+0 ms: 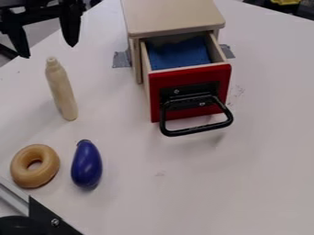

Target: Put the white bottle in the drawer

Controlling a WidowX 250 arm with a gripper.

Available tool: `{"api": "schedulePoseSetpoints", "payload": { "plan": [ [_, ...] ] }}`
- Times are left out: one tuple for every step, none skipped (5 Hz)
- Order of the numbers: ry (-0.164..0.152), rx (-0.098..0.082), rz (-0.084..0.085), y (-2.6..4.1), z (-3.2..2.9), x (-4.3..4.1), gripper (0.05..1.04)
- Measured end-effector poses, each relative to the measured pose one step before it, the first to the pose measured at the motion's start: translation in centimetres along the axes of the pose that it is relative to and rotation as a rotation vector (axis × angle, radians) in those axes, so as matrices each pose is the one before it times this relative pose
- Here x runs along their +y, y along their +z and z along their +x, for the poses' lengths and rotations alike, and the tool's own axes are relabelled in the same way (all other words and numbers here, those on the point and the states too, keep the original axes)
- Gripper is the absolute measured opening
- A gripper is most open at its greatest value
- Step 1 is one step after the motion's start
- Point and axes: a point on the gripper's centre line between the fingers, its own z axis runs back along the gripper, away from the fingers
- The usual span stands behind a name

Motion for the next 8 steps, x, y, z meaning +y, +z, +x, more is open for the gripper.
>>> {"api": "schedulePoseSetpoints", "payload": {
  "plan": [
    [-0.002, 0.0187, 0.0107, -0.513, -0.266, 0.049, 0.998],
    [0.0176, 0.0059, -0.0635, -0.736, 0.22, -1.384, 0.998],
    [0.02, -0.0253, -0.0482, -0.223, 0.338, -0.78, 0.998],
    [0.0093, -0.019, -0.0209, -0.934, -0.256, -0.103, 0.998],
    [0.0105, -0.0586, -0.0293, -0.53, 0.378, 0.042, 0.998],
    [0.0137, -0.0527, -0.0213, -0.949, 0.531, 0.225, 0.998],
    [0.0261, -0.0241, -0.0001, -0.78, 0.785, 0.348, 0.998],
    [0.0339, -0.0113, 0.0151, -0.94, 0.874, 0.341, 0.998]
  ]
}}
